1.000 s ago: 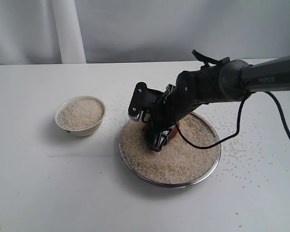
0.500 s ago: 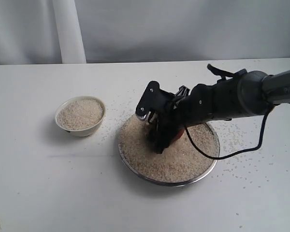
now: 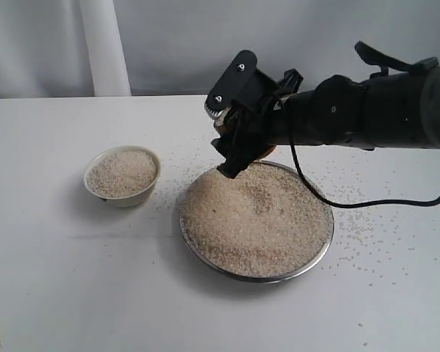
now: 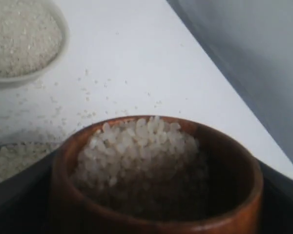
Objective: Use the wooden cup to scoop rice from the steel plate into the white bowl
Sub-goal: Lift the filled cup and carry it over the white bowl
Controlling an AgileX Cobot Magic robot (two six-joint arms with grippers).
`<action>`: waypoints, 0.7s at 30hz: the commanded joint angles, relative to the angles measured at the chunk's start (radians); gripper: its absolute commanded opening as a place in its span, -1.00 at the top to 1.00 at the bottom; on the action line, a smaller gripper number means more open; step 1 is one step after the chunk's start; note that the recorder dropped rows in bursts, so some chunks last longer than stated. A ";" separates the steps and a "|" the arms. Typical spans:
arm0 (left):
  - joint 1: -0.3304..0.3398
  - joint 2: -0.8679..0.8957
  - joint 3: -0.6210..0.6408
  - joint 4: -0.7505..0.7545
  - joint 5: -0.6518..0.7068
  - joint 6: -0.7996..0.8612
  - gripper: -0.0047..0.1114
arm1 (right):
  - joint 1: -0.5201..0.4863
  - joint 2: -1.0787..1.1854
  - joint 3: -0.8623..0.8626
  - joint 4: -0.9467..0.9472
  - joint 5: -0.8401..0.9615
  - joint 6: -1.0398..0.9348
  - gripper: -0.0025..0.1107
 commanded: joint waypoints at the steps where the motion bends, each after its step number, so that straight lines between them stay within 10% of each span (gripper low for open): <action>1: -0.005 0.001 0.002 -0.004 -0.007 -0.004 0.92 | 0.040 -0.026 -0.042 0.005 -0.020 0.005 0.96; 21: -0.005 0.001 0.002 -0.004 -0.007 -0.004 0.92 | 0.149 0.324 -0.609 -0.058 0.279 0.005 0.96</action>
